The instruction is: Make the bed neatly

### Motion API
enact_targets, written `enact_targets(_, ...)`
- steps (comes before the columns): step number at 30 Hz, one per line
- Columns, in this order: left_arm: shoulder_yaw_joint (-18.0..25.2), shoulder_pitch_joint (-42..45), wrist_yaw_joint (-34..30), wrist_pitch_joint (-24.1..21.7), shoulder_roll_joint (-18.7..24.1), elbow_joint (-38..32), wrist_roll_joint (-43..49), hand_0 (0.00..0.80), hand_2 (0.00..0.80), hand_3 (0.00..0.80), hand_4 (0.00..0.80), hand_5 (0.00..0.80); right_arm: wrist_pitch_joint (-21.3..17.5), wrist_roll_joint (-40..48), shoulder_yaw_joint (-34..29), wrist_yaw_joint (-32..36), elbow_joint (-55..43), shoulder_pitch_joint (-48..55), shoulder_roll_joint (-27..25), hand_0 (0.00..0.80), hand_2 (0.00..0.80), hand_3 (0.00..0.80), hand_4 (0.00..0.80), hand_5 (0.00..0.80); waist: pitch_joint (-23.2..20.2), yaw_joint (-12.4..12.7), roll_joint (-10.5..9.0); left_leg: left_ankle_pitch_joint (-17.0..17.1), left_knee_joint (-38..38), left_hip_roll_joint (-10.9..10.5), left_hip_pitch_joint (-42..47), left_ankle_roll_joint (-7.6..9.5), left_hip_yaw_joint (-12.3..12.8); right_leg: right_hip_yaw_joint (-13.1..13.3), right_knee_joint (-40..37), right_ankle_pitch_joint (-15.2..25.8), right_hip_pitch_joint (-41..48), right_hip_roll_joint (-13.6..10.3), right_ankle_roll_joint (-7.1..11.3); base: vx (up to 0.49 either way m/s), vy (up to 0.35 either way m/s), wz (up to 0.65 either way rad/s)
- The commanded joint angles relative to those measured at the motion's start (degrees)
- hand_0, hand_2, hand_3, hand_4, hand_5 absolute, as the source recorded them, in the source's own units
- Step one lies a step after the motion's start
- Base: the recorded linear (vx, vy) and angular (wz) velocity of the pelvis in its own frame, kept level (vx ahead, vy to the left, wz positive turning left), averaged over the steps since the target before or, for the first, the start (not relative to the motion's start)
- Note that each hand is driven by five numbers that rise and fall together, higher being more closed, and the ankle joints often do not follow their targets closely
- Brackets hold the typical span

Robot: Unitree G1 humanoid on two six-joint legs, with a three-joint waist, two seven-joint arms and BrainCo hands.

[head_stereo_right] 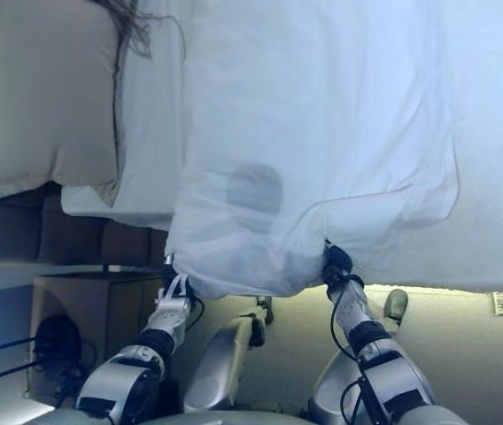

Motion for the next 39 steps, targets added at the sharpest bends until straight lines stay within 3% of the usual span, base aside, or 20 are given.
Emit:
enact_targets(1, 3.59, -1.78, -2.06, -4.61, 2.66, 0.61, -2.76, 0.800, 0.800, 0.800, 0.800, 0.800, 1.29, -2.37, 2.49, -0.53, -4.23, -0.66, 1.35, 0.800, 0.800, 0.800, 0.800, 0.800, 1.87, -0.34, 0.50, 4.74, 0.85, -1.60, -3.92, -0.36, 4.17, 1.42, 3.06, 3.03, -4.73, 0.13, -3.07, -0.067, 0.039, 0.02)
enact_targets(7, 1.58, -4.49, -1.66, -6.46, 3.42, -1.84, 1.53, 0.800, 0.800, 0.800, 0.800, 0.800, -0.79, 0.53, 0.06, 0.75, -2.17, -1.19, 1.08, 0.800, 0.800, 0.800, 0.800, 0.800, 6.74, -0.57, -2.50, 3.52, 5.43, -0.64, -10.13, 0.07, 4.20, 2.68, 4.99, 4.24, -10.52, 1.77, -3.57, -0.113, -0.073, 0.09)
enact_targets(11, 1.14, -4.66, -1.52, -7.66, 3.65, -3.29, 3.26, 0.800, 0.800, 0.800, 0.800, 0.800, -2.39, 6.45, -3.57, 5.96, 0.81, 0.62, 1.47, 0.800, 0.800, 0.800, 0.800, 0.800, 7.15, -0.59, -4.59, 3.81, 5.25, 0.14, -12.90, 0.06, 4.55, 2.33, 3.72, 5.51, -12.95, 3.40, -3.20, -0.107, -0.139, -0.01)
enact_targets(14, 2.32, -5.79, -0.93, -8.51, 4.57, -2.01, 2.48, 0.800, 0.800, 0.800, 0.800, 0.800, -2.10, 5.84, -6.01, 7.90, 1.95, 2.05, 1.13, 0.800, 0.800, 0.800, 0.800, 0.800, 7.15, -1.48, -6.01, 3.93, 5.55, 0.99, -14.69, -0.18, 4.78, 2.30, 2.87, 6.36, -14.76, 4.40, -3.09, -0.094, -0.045, -0.06)
enact_targets(20, 4.89, -8.31, -0.43, -8.07, 5.67, 2.02, 1.88, 0.800, 0.800, 0.800, 0.800, 0.800, 1.63, 9.10, -10.69, 8.56, 4.60, 4.42, -1.23, 0.800, 0.800, 0.800, 0.800, 0.800, 7.15, -4.04, -6.48, 3.94, 6.57, 2.52, -16.57, -0.31, 6.84, 4.04, 3.94, 6.04, -18.07, 5.03, -3.45, -0.015, 0.085, -0.07)
enact_targets(25, 5.55, -7.65, 0.20, -8.46, 6.19, 3.07, 3.07, 0.800, 0.800, 0.800, 0.800, 0.800, 2.74, 9.08, -12.78, 10.77, 7.09, 6.43, -0.77, 0.800, 0.800, 0.800, 0.800, 0.800, 7.15, -4.19, -6.95, 4.37, 6.42, 2.76, -18.31, -0.21, 7.23, 4.26, 3.25, 6.22, -19.44, 5.74, -3.34, -0.011, -0.008, -0.01)
enact_targets(28, 6.39, -7.66, 3.14, -7.72, 7.16, 4.53, 4.47, 0.800, 0.800, 0.800, 0.800, 0.800, 2.53, 9.76, -13.47, 9.96, 8.02, 6.82, -0.42, 0.800, 0.800, 0.800, 0.800, 0.800, 7.15, -3.92, -7.30, 4.51, 6.42, 2.83, -19.21, -0.18, 7.06, 3.86, 2.77, 6.41, -19.79, 5.92, -3.42, -0.016, -0.038, -0.03)
enact_targets(30, 7.01, -7.57, 7.65, -4.68, 8.31, 6.86, 6.71, 0.800, 0.800, 0.800, 0.800, 0.800, 2.56, 10.97, -14.17, 7.86, 8.91, 7.20, -0.57, 0.800, 0.800, 0.800, 0.800, 0.800, 7.15, -3.91, -7.62, 4.53, 6.41, 3.17, -19.54, -0.17, 7.30, 3.58, 2.65, 6.09, -19.81, 6.20, -3.34, -0.007, -0.022, -0.05)
enact_targets(31, 7.06, -7.60, 9.19, -3.65, 8.53, 7.35, 7.39, 0.765, 0.765, 0.765, 0.765, 0.765, 2.48, 11.37, -14.32, 7.07, 9.23, 7.20, -0.61, 0.731, 0.731, 0.731, 0.731, 0.731, 7.15, -3.91, -7.69, 4.51, 6.41, 3.24, -19.52, -0.17, 7.33, 3.50, 2.61, 6.03, -19.74, 6.27, -3.33, 0.006, -0.014, -0.06)
enact_targets(32, 7.14, -7.43, 11.13, -1.82, 9.08, 8.88, 8.38, 0.000, 0.000, 0.000, 0.000, 0.000, 2.25, 12.08, -14.90, 5.64, 9.99, 7.48, -0.83, 0.273, 0.273, 0.273, 0.273, 0.273, 7.15, -4.00, -7.83, 4.43, 6.47, 3.31, -19.42, -0.14, 7.39, 3.33, 2.45, 6.02, -19.52, 6.34, -3.25, 0.016, -0.009, -0.06)
enact_targets(33, 7.17, -7.32, 12.52, -0.79, 9.46, 9.94, 8.85, 0.000, 0.000, 0.000, 0.000, 0.000, 2.26, 12.69, -15.47, 4.50, 10.51, 7.73, -1.10, 0.000, 0.000, 0.000, 0.000, 0.000, 7.15, -4.10, -7.94, 4.38, 6.45, 3.38, -19.25, -0.12, 7.47, 3.23, 2.30, 6.11, -19.34, 6.38, -3.20, 0.020, -0.006, -0.07)
enact_targets(39, 8.72, -5.95, 15.87, 0.70, 11.71, 13.21, 7.12, 0.000, 0.000, 0.000, 0.000, 0.000, 0.56, 14.91, -19.89, -4.30, 13.89, 8.57, -3.16, 0.000, 0.000, 0.000, 0.000, 0.000, 7.15, -4.35, -8.17, 3.98, 5.51, 3.94, -15.75, -0.37, 8.36, 2.25, 0.01, 6.89, -15.59, 5.94, -2.60, 0.035, 0.019, -0.06)
